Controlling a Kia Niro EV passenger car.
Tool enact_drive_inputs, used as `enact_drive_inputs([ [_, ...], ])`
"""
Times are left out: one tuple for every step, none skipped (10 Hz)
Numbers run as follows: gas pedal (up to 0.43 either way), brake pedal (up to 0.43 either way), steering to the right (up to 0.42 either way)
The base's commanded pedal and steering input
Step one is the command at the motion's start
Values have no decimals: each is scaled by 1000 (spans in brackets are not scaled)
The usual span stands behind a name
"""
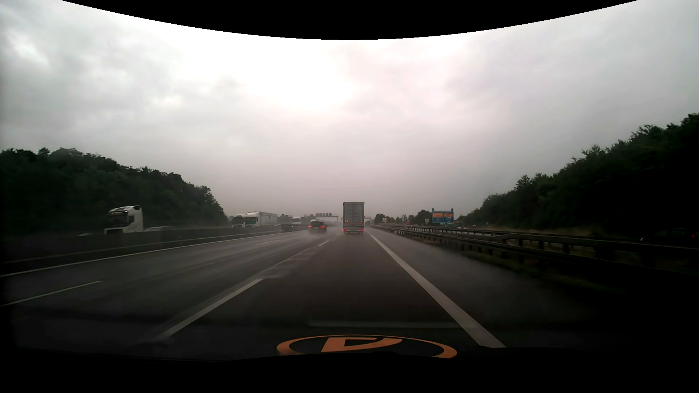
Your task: Follow the waypoints while adhering to traffic rules and regulations
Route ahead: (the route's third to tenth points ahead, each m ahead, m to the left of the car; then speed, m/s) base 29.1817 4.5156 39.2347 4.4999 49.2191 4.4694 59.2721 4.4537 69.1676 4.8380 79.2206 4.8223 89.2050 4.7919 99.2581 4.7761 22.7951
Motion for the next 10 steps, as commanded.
enact_drive_inputs([
  [110, 0, -3],
  [110, 0, -4],
  [110, 0, -3],
  [118, 0, -4],
  [118, 0, -4],
  [118, 0, -4],
  [118, 0, -3],
  [118, 0, -3],
  [118, 0, -3],
  [118, 0, -3],
])
